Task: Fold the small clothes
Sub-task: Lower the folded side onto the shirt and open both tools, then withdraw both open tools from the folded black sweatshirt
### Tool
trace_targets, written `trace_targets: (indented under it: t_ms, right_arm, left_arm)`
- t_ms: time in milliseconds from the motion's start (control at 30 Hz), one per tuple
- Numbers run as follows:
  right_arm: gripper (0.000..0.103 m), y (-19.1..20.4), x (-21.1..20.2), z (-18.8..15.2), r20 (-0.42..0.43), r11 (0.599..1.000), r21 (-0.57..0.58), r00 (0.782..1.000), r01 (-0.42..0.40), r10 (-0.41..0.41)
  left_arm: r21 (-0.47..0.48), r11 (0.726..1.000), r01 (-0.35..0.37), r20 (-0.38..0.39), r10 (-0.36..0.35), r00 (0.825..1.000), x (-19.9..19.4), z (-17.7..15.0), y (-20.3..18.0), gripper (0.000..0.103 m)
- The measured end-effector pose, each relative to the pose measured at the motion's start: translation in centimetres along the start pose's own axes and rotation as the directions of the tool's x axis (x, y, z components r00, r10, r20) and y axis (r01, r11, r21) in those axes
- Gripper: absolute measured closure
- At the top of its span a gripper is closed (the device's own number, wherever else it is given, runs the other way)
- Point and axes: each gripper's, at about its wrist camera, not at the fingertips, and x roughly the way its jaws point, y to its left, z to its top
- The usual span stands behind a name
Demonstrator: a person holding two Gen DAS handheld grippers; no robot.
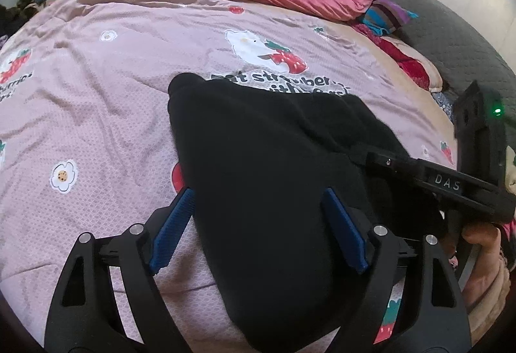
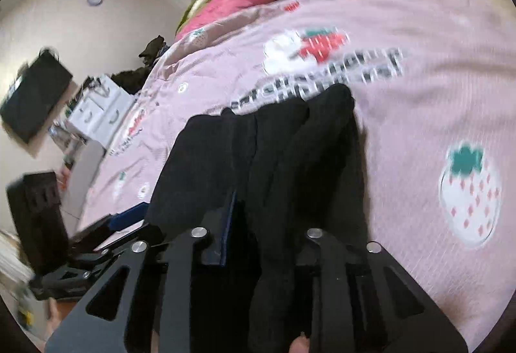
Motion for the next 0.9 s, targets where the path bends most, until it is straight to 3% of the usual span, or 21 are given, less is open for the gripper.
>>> trace_targets:
  t_ms: [100,200,400,500,567,667,900]
  right_arm:
    - [0.083,1.2,-1.4,0.8,0.067,0.995,-0.099,0.998,0.012,-0.006]
    - [0.083,1.5,-2.0,1.2,0.095,0.982,-0.168,0.993,0.080,-0.065]
    - [0.082,-1.7,1.1,0.1,-0.005,0.989,-0.087,0.993,0.119,-0.120]
    - [0.075,-2.5,0.9,0.0,-0.016,0.993,-0.044,0.994,0.110,-0.111]
    - [0.062,-2.8,0.8,-0.3,-0.022,0.992,-0.027,0.992,0.126,-0.126]
    - [0.058,-3.3,0.2,-0.7,-0.019,0.993,0.012,0.993,0.114,-0.114]
    - [0.044,-2.0,-3.1,-1.8,0.068,0.978,-0.015,0.976,0.209,-0.207]
  left_arm:
    - [0.003,1.000,0.013,0.007,-0.013,1.000,-0.3,0.3,-0.3,0.028]
    - [0.003,1.000,0.026,0.008,-0.026,1.000,-0.3,0.5,-0.7,0.027]
    - [0.033,0.999,0.009,-0.015,-0.009,1.000,0.2,0.1,-1.6,0.027]
    - [0.034,0.999,0.004,-0.014,-0.003,1.000,0.4,-0.1,-1.8,0.027]
    - [0.030,1.000,0.004,-0.015,-0.003,1.000,0.3,-0.3,-1.7,0.024]
    - [0.021,1.000,0.009,-0.014,-0.009,1.000,0.3,-0.4,-1.6,0.024]
    - [0.004,1.000,0.024,-0.004,-0.024,1.000,-0.5,-0.9,-1.5,0.024]
